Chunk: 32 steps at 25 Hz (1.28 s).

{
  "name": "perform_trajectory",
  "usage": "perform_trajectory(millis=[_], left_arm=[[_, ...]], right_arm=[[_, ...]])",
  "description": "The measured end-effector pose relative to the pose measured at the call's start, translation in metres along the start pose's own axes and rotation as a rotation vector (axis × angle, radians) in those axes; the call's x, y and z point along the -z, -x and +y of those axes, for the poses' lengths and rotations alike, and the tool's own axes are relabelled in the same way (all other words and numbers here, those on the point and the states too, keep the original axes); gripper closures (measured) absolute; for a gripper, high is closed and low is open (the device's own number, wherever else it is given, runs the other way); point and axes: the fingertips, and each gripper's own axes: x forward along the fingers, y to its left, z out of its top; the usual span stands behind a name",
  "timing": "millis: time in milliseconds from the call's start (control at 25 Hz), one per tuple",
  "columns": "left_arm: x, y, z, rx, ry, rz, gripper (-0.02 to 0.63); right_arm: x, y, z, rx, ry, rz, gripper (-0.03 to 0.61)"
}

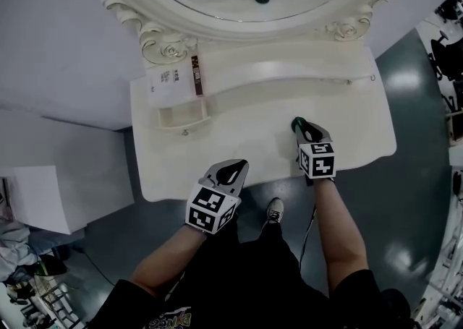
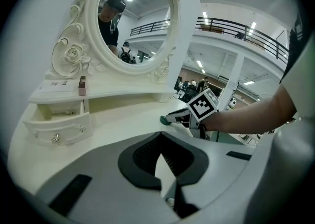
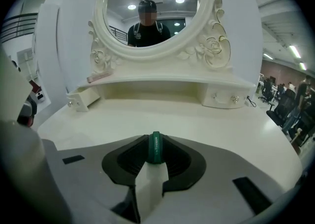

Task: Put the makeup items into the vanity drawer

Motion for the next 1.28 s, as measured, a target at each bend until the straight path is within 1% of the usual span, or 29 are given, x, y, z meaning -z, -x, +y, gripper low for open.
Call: perform_trajectory(millis=[120, 320, 400, 440, 480, 640, 960, 1120, 1280], left_arm=[[0.002, 0.002, 0.006, -0.007, 0.006, 0.002, 0.606], [0.003, 0.003, 0.013, -0.012, 0.016, 0.0, 0.606], [0.002, 0.003, 0.014, -0.012, 0.021, -0.003, 0.606], [0.002, 0.003, 0.014, -0.011, 0.022, -0.005, 0.606], [0.001, 0.003, 0.013, -0.01, 0.023, -0.008, 0.606], [-0.001, 0.005, 0.014, -0.011, 0.024, -0.019, 0.606], [-0.007, 0.018, 0.02, -0.042, 0.041, -0.055, 0.606], [-0.011, 0.031, 0.023, -0.063, 0.053, -0.085, 0.606], [-0.016, 0.05, 0.036, -0.108, 0.067, -0.124, 0.606]], right_arm=[[0.008, -0.009, -0.002, 0.007, -0.003, 0.031, 0.485], [0.009, -0.012, -0.003, 0.005, -0.017, 0.046, 0.489], [0.009, -0.012, -0.003, 0.007, -0.013, 0.048, 0.502], [0.008, -0.011, -0.003, 0.009, -0.009, 0.049, 0.533], [0.008, -0.01, -0.002, 0.01, -0.006, 0.049, 0.545], [0.004, -0.008, 0.002, 0.005, -0.003, 0.036, 0.548], [-0.036, 0.012, 0.034, -0.045, 0.06, -0.044, 0.549], [-0.058, 0.022, 0.063, -0.089, 0.108, -0.079, 0.549], [-0.086, 0.023, 0.102, -0.148, 0.16, -0.118, 0.549]])
